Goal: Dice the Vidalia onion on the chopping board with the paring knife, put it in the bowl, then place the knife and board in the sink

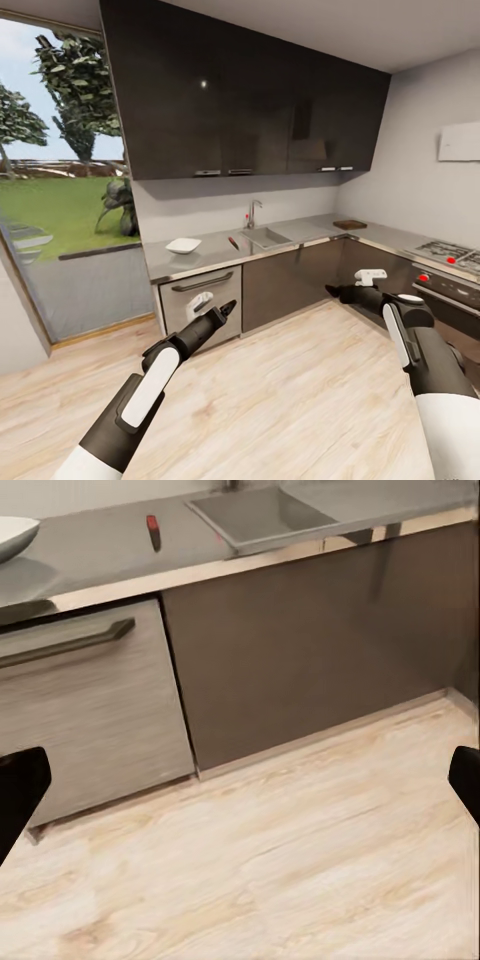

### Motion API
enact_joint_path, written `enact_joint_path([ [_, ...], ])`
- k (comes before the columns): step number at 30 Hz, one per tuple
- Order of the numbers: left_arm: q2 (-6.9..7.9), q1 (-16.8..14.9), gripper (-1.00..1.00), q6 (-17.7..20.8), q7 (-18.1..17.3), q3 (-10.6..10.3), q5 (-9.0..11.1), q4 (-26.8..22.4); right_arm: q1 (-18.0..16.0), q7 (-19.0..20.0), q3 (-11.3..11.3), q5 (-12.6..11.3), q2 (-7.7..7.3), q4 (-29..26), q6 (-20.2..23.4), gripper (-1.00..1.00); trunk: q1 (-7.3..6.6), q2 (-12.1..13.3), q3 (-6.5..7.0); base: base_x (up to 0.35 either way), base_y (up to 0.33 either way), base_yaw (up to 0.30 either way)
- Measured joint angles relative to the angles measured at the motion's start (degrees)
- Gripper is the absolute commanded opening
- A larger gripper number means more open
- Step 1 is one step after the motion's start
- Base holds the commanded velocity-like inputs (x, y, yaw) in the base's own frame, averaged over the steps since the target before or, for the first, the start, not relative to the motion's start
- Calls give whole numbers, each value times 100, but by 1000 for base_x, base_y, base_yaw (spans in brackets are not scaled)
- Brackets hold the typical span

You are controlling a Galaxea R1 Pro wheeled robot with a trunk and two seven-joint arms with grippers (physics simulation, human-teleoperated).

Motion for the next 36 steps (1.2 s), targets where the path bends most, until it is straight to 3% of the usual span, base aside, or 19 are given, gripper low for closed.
enact_joint_path([
  [8, 1, -8, 100, 8, 5, 1, 5, 30, -17, -1, -36, -1, -1, 8, 0, 100, 0, 0, 0, 345, 0, -300],
  [13, -13, -15, 100, 11, 355, -8, -13, 39, -17, -5, -37, -1, -1, 16, 0, 100, 0, 0, 0, 345, 0, -256],
  [30, -7, -25, 100, 20, 477, -12, -2, 34, 13, -1, -37, 1, 4, -40, -19, 100, 0, 0, 0, 346, 0, -14],
  [36, -12, -24, 100, 20, 481, -17, -7, 34, 14, -9, -37, 2, 8, -127, 35, 100, 0, 0, 0, 347, 0, -198],
])
